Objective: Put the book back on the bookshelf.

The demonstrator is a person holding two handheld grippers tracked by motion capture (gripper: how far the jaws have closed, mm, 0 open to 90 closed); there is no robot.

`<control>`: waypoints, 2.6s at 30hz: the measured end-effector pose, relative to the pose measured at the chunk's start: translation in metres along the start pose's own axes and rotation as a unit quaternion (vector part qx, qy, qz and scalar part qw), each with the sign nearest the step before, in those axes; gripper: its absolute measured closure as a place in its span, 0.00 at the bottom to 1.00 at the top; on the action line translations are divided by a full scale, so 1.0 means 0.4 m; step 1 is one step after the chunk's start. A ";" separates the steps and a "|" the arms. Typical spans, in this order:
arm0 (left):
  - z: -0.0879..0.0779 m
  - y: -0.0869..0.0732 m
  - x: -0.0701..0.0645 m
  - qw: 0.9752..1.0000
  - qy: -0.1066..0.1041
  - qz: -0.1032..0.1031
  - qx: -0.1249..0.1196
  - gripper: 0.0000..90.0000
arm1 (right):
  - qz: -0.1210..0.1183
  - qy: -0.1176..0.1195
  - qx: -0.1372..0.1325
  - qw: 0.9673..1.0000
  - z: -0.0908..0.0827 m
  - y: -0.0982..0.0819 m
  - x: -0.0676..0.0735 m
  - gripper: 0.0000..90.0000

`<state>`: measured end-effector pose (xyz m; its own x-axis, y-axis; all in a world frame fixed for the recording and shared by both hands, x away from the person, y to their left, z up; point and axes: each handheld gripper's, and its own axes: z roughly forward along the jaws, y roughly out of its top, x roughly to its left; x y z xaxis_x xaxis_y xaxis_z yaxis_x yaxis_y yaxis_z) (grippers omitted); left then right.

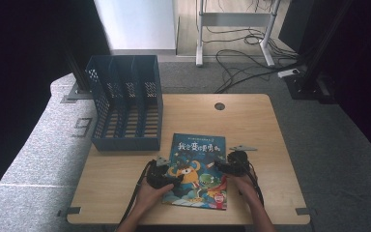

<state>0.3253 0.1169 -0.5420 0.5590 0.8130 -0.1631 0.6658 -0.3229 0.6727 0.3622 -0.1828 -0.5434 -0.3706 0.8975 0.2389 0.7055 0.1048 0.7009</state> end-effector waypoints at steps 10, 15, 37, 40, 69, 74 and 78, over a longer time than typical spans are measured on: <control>0.002 -0.001 -0.008 1.000 -0.004 0.014 0.002 0.18 | 0.022 0.016 0.001 1.000 0.007 0.005 0.003 0.35; 0.001 -0.001 -0.005 1.000 -0.008 0.014 0.002 0.18 | 0.042 0.021 -0.001 0.999 -0.001 0.018 0.004 0.35; -0.004 -0.002 -0.001 1.000 -0.012 0.016 0.006 0.21 | 0.090 0.050 0.018 0.994 0.001 0.019 -0.023 0.40; -0.004 -0.001 -0.001 1.000 -0.012 0.016 0.007 0.22 | 0.091 0.050 0.016 0.994 0.000 0.018 -0.022 0.39; -0.005 0.003 0.007 1.000 -0.017 0.008 0.010 0.20 | 0.127 0.095 0.009 0.987 -0.001 0.014 -0.046 0.40; -0.005 0.002 0.005 1.000 -0.015 0.011 0.010 0.20 | 0.118 0.088 0.014 0.989 0.003 0.014 -0.033 0.33; -0.005 0.002 0.004 1.000 -0.015 0.008 0.010 0.20 | 0.112 0.080 0.025 0.990 0.001 0.017 -0.023 0.30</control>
<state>0.3256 0.1192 -0.5402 0.5839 0.7930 -0.1738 0.6658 -0.3453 0.6614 0.3709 -0.1902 -0.5411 -0.2906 0.8213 0.4910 0.8080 -0.0643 0.5857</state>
